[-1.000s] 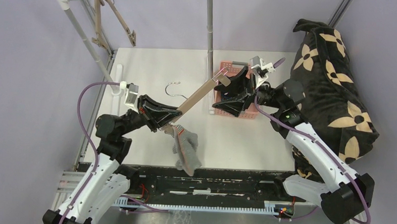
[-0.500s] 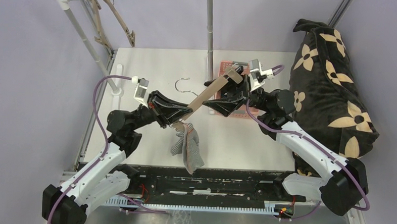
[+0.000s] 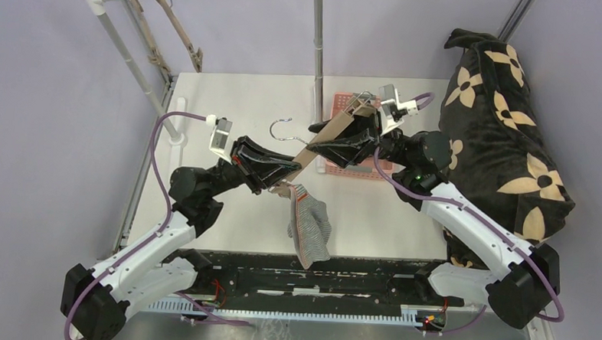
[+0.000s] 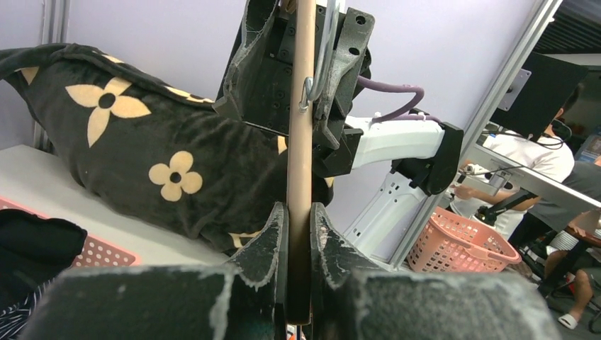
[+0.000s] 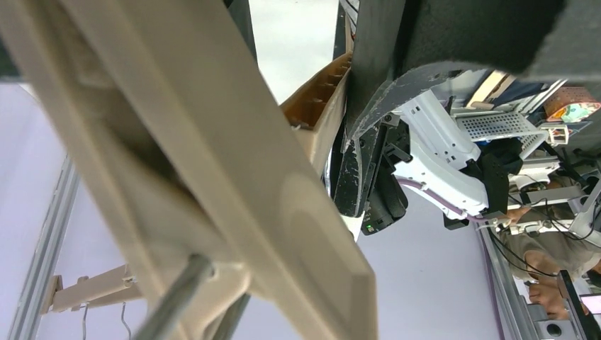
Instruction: Remove the underwear clipped to the hanger
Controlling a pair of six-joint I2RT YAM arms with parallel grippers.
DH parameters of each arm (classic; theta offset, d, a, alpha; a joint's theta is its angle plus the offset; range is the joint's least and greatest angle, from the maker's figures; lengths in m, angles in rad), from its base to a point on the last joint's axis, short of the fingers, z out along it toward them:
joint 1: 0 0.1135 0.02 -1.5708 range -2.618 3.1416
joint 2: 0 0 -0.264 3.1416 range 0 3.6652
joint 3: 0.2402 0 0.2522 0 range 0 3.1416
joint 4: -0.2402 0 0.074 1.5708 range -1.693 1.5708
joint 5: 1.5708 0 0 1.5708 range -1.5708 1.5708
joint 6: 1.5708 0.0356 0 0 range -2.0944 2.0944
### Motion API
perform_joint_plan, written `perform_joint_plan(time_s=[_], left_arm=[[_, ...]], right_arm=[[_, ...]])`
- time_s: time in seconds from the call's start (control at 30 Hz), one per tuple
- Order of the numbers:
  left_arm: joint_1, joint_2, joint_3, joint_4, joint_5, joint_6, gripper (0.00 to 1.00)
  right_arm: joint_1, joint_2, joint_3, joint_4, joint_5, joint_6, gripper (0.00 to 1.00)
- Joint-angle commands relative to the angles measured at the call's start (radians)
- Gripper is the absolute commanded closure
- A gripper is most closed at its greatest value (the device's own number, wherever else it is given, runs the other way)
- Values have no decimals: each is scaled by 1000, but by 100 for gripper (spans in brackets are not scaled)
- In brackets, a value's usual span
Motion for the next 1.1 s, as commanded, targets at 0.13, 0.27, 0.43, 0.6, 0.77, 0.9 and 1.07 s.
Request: perform_joint_plan(time_s=[0.13,0.27,0.43,0.6,0.77,0.9,1.07], left_arm=[[-31,24,7,84,-77,-15,97],[-32,18,2,74,-99,-5,96],[-33,12,-5,119,-107,3,97],[-38,23,-49,248,-162,-35,97],[-45,9,-116,359,-259,-36,97],[-48,-13,-175,430,-325,-31,97],[-55,7,-147,412,-306,-27,97]], right_arm=[[7,-31,22,16,52,-85,99],[8,-42,19,20,66,-77,99],[7,-62,2,34,82,-69,99],[11,-75,-31,68,146,-66,53],[14,-94,-81,126,218,-73,37],[15,-111,-124,181,289,-82,36],[18,-68,-91,203,277,-40,34]])
